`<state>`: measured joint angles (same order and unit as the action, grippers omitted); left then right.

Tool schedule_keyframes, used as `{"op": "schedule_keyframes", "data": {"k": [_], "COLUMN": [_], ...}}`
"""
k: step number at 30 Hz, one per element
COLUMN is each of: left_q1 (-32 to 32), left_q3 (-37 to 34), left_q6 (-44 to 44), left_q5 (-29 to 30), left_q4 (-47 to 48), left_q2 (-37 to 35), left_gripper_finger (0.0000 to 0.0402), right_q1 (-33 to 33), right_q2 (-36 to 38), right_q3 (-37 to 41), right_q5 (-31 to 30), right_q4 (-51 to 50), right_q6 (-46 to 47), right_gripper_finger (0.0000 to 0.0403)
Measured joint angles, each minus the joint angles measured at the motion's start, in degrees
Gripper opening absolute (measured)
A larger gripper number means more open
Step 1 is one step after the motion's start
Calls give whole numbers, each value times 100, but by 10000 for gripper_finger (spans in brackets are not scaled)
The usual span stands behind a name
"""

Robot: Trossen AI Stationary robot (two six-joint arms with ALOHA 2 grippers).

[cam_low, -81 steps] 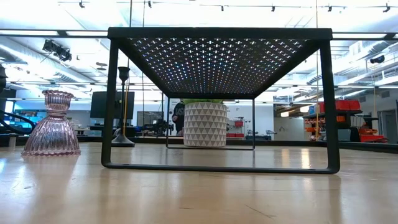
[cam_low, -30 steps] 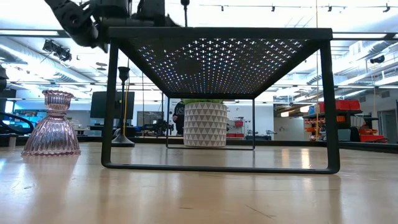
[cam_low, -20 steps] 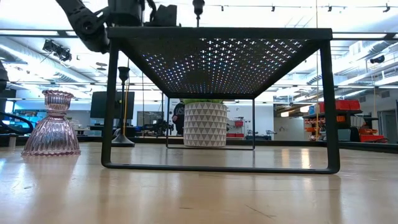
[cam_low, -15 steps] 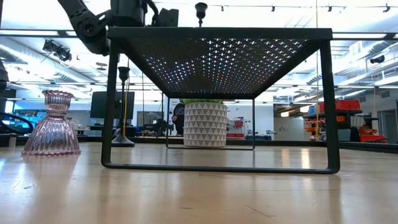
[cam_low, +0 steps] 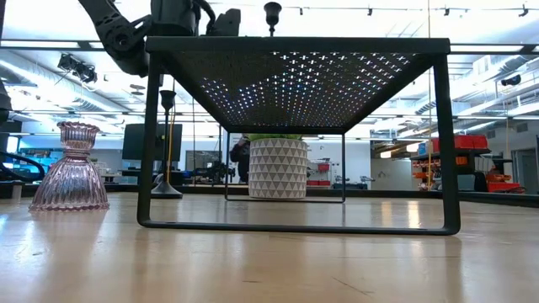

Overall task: Pick & Place candle stick holders
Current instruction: Put the black candle holder in the middle on the shelf, then align the black candle holder on the top with the black candle holder on the shelf

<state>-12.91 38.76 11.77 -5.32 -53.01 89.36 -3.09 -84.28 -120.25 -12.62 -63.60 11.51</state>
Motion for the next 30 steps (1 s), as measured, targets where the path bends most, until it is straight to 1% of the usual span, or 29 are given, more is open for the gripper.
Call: {"op": "schedule_keyframes", "data": {"k": [5,11,14,19,23,26,30], "left_q1": [0,0,2,1,19,39,68], "left_q3": [0,-2,-1,-2,-2,-2,-2], "left_q6": [249,271,312,443,449,416,413], "left_q5": [-44,-6,16,24,-13,-50,-90], "left_q4": [1,-2,-40,-57,-470,-754,-803], "left_q2": [0,0,-2,-2,-6,-26,-193], "left_gripper_finger": [43,49,72,128,164,179,182], "right_q1": [0,0,0,0,0,0,0], "right_q2": [-1,-1,-1,-1,-1,-1,-1], "right_q3": [0,0,2,2,2,2,2], "right_q5": [-2,0,0,0,0,0,0], "right_q4": [-2,-4,-26,-41,-43,-41,-39], "right_q6": [-155,-206,-206,-275,-298,-298,-300], "right_gripper_finger": [48,48,48,48,48,48,48]}}
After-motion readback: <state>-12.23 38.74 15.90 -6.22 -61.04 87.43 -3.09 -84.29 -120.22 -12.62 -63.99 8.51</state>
